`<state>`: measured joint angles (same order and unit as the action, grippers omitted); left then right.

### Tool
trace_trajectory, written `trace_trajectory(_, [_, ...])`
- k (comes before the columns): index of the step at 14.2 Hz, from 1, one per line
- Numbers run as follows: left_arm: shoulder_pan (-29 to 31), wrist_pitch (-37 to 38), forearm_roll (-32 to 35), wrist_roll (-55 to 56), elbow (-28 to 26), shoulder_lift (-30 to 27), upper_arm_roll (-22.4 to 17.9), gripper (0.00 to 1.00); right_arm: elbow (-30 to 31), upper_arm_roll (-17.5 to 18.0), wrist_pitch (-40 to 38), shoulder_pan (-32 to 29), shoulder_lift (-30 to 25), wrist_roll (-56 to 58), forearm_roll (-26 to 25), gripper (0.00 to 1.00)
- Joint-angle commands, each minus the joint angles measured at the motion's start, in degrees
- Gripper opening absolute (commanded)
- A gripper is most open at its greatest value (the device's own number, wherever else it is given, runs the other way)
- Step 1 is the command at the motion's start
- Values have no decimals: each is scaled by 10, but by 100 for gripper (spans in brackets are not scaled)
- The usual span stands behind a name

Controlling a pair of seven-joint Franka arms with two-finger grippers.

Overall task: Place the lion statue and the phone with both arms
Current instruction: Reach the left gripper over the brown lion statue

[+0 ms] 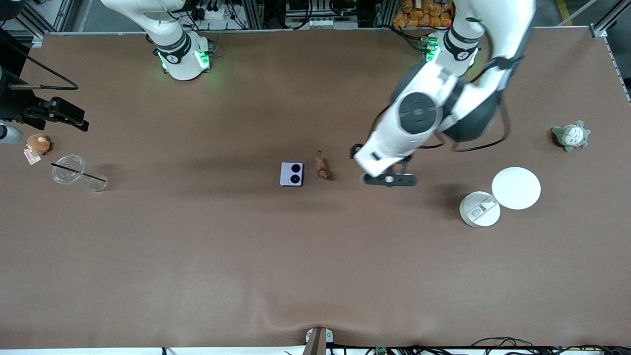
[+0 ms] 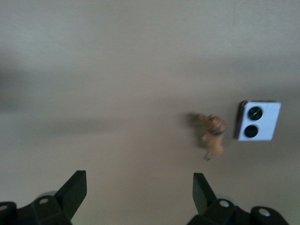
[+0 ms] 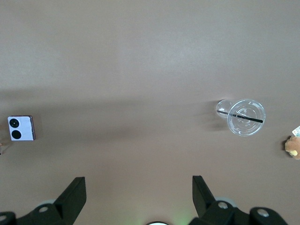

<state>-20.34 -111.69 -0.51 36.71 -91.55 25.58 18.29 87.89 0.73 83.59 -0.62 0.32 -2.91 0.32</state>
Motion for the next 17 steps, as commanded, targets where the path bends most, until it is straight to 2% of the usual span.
trace_trajectory(1, [-24,-53,1,63,22,42,-3,100,-12,5,-2,-4,5,-8,-5,100])
trace_trajectory(5, [-66,-94,13,126,62,104,-6,100,-15,6,-4,1,6,-9,-1,100])
trace_trajectory(11, [-100,-116,64,198,63,146,-6,100,-25,6,0,-6,10,-6,-2,100])
trace_trajectory(14, [-123,-117,112,251,62,163,-14,100,-32,5,3,-9,14,-4,-5,100])
trace_trajectory(17, [-133,-140,116,269,60,173,-17,89,-33,6,16,1,39,-8,-1,100])
